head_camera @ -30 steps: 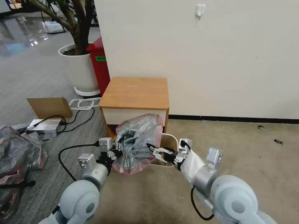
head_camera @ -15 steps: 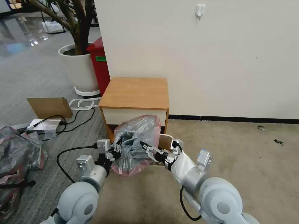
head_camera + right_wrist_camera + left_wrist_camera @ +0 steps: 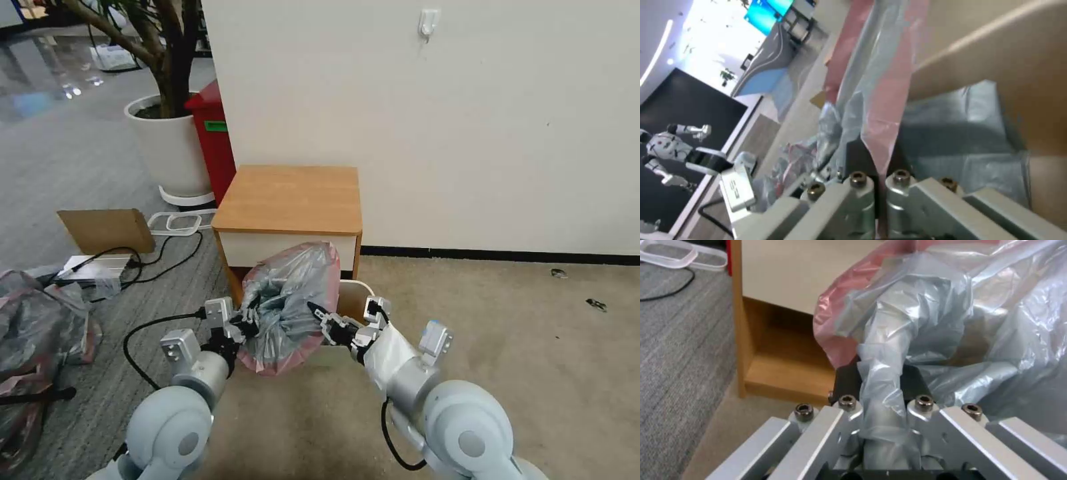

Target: Pick up the garbage bag from the table and place it over the trash can.

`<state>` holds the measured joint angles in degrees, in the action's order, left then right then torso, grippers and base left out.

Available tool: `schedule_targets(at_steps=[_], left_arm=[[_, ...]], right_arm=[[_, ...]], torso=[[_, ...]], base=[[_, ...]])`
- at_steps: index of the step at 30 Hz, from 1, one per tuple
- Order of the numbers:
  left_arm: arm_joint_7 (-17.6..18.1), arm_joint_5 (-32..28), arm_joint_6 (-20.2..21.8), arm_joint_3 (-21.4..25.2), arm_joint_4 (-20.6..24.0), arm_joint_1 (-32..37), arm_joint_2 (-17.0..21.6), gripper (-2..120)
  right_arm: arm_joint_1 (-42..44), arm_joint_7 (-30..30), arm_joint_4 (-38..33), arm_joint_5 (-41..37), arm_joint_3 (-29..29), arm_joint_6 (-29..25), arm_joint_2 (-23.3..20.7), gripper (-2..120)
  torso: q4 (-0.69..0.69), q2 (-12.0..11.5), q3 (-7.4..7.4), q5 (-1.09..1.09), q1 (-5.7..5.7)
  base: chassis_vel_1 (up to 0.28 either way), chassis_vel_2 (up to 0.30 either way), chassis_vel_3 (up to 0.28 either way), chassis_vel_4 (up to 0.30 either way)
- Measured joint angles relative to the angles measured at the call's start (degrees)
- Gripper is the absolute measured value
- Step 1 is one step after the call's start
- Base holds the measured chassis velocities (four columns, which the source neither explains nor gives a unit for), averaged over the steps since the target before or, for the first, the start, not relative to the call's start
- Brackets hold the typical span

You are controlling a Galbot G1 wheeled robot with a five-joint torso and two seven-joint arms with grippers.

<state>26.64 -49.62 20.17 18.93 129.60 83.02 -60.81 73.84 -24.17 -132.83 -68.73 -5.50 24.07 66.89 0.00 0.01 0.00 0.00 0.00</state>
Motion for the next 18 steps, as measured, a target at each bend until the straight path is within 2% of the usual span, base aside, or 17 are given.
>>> schedule_targets(at_steps=[5, 9, 18], left_arm=[[0.6, -1.3, 0.0, 0.6, 0.5, 0.6, -0.6, 7], [2.9, -5.7, 0.1, 1.7, 1.2, 0.7, -1.0, 7], [5.4, -11.0, 0.1, 4.2, 1.1, -0.9, -1.2, 7]], right_arm=[[-0.2, 0.0, -0.2, -0.8, -3.1, 0.0, -0.7, 0], [0.1, -0.2, -1.1, -2.4, -7.1, 0.2, -2.6, 0], [1.4, -2.1, -3.8, -7.2, -12.3, 1.1, -5.9, 0]], torso=[[0.00, 0.0, 0.00, 0.00, 0.00], [0.00, 0.0, 0.00, 0.00, 0.00], [0.00, 0.0, 0.00, 0.00, 0.00]], base=[[0.000, 0.000, 0.000, 0.000], [0.000, 0.000, 0.000, 0.000], [0.000, 0.000, 0.000, 0.000]])
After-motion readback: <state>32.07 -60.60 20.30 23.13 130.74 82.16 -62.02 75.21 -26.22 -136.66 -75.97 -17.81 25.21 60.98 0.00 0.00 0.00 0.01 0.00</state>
